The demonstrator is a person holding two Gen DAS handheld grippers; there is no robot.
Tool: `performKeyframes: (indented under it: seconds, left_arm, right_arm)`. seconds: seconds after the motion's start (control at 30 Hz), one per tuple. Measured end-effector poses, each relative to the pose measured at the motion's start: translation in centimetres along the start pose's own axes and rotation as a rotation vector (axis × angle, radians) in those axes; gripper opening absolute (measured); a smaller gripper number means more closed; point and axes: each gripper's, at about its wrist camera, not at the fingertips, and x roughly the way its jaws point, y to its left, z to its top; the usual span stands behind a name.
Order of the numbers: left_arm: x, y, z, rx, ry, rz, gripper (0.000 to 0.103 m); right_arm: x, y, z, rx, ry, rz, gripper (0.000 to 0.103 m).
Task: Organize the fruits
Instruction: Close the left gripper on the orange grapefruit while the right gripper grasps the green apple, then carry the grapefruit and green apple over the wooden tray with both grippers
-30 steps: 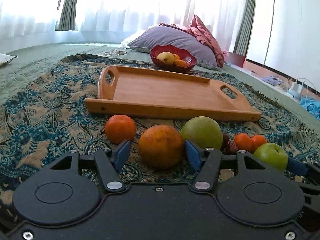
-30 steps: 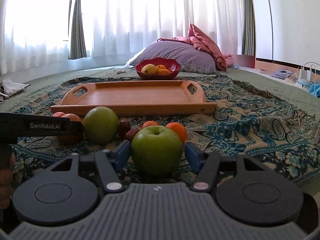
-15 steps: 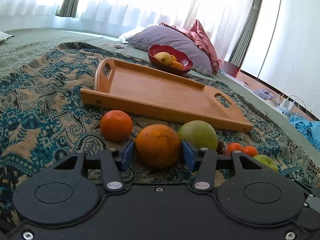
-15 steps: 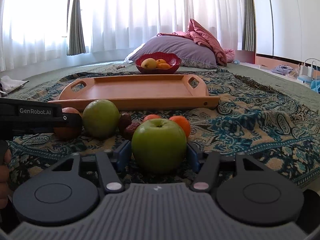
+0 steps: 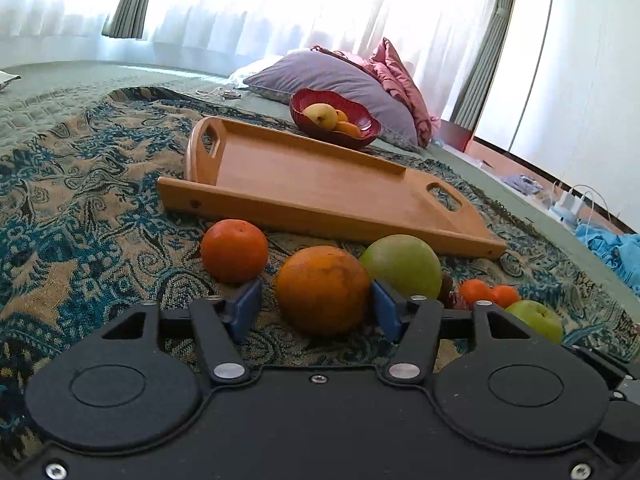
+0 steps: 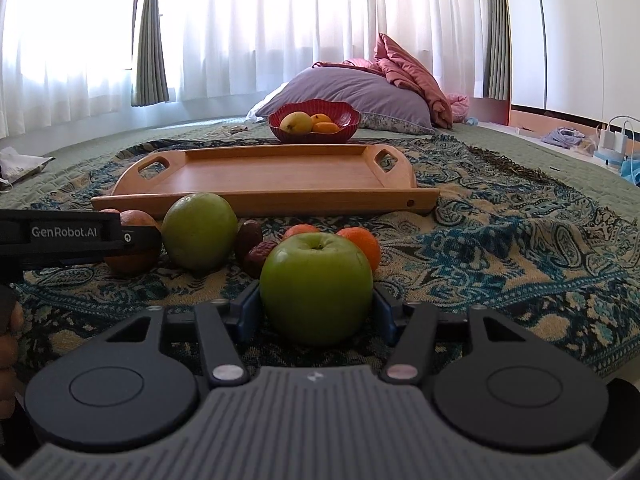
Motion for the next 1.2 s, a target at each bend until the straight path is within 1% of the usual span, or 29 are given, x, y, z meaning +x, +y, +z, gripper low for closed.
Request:
performKeyframes:
  seconds: [0.03, 0.17, 0.33, 0.43, 0.5, 0.63, 0.97, 1.2]
  left_arm:
    - [-0.1, -0.1, 0.0, 0.003, 0.0, -0.008, 0.048]
    - [-0.6, -0.9, 0.0, 0.04, -0.012, 0.021, 0.048]
    - [-1.7, -2.0, -0.3, 0.085, -0.031, 0.073, 0.048]
    - [-2.3, -2.9, -0.9, 0.151, -0.05, 0.122, 0.048]
    - [-2.1, -3.1, -1.4, 0.185, -0.046, 0.155, 0.048]
    - [-1.9, -2.9, -1.6, 0.199, -0.057, 0.147, 0.049]
    - [-0.5, -2.9, -1.6, 0.22, -0.058, 0.156, 0.051]
    - [0.0, -2.8, -1.8, 0.228, -0.059, 0.156, 0.05]
  right_arm:
    - [0.0, 0.0, 0.0, 0.001, 0.0, 0.0, 0.062]
    - [0.0, 0.0, 0.0, 0.001, 0.001, -0.003, 0.06]
    - [-0.1, 0.1, 0.0, 0.0, 0.001, -0.004, 0.059]
    - [0.0, 0.1, 0.1, 0.001, 0.001, -0.004, 0.059]
    - [-0.1, 0.1, 0.0, 0.001, 0.0, -0.004, 0.059]
    - [-0.1, 0.1, 0.0, 0.001, 0.0, -0.004, 0.059]
    - [0.0, 0.1, 0.0, 0.0, 0.0, -0.004, 0.059]
    - [-0.1, 0.1, 0.1, -0.011, -0.005, -0.004, 0.059]
